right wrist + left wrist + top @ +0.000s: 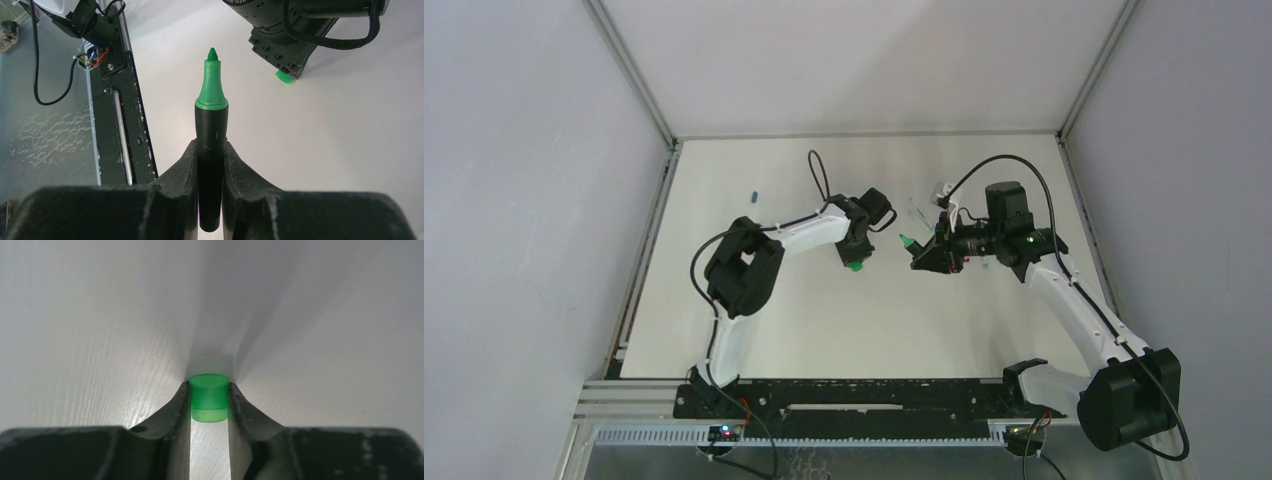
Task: Insert the pens into the pen caps
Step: Insert the pen cap onto the pen.
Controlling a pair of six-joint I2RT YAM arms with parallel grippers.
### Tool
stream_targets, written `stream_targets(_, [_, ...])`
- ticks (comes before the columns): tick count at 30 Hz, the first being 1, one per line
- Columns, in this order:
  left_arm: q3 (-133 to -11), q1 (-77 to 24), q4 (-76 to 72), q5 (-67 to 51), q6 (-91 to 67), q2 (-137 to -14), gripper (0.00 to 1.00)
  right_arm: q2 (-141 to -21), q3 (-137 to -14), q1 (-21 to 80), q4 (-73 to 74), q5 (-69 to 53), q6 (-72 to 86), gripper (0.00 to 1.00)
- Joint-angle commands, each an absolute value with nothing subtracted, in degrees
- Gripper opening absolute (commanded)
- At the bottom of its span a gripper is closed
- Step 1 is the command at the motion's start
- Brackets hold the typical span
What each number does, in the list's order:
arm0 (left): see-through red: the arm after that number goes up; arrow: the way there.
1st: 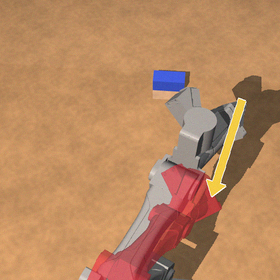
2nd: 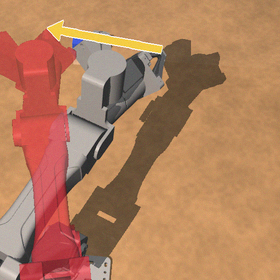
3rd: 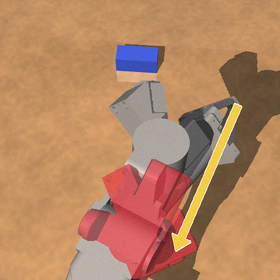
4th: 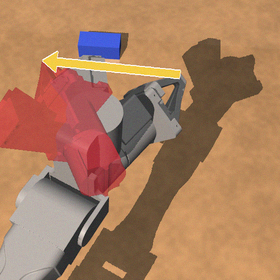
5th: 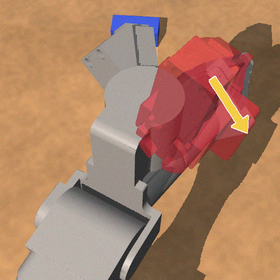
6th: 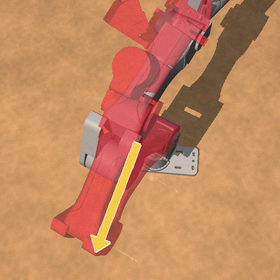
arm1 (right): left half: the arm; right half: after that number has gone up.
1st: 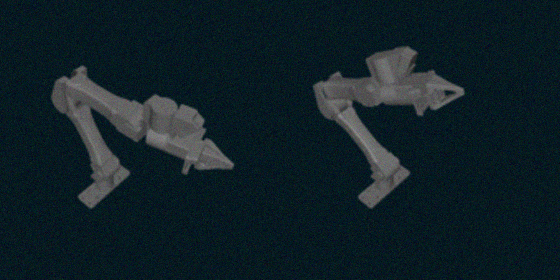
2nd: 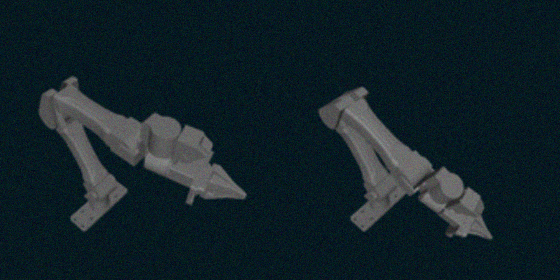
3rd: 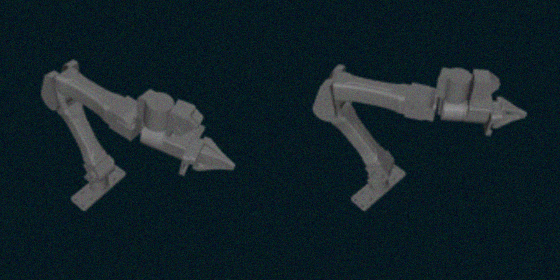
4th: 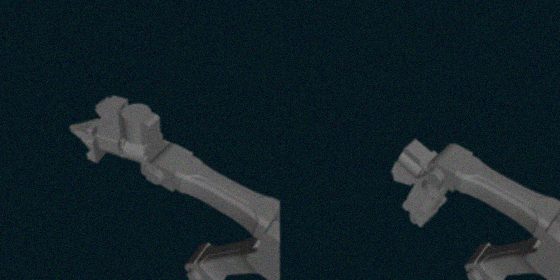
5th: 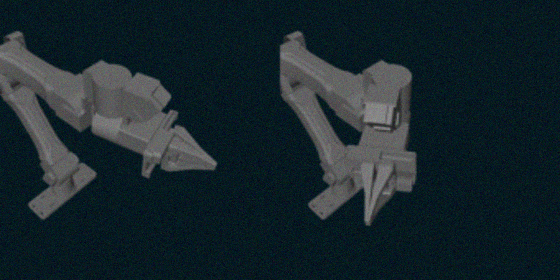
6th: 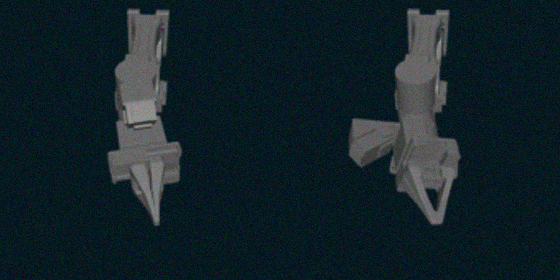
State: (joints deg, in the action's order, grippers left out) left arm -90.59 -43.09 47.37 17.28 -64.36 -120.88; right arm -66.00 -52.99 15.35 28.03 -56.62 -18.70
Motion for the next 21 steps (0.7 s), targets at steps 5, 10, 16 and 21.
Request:
stream_targets(5, [-90.6,-42.7,48.5,15.6,-63.7,-121.8,0.13,-64.5,-55.2,15.1,27.1,-58.0,-17.7,0.0])
stream_targets(10, [-85.9,-42.8,46.2,17.0,-63.7,-113.9,0.1,-64.5,-55.0,15.1,27.2,-59.3,-17.9,0.0])
stream_targets(16, [-76.0,-43.1,40.6,17.7,-63.8,-100.8,0.08,-64.3,-54.0,15.1,26.0,-62.4,-17.1,0.0])
stream_targets(21, [-64.2,-43.3,31.1,14.4,-64.2,-90.8,0.07,-65.1,-52.8,15.3,24.4,-65.9,-15.6,0.0])
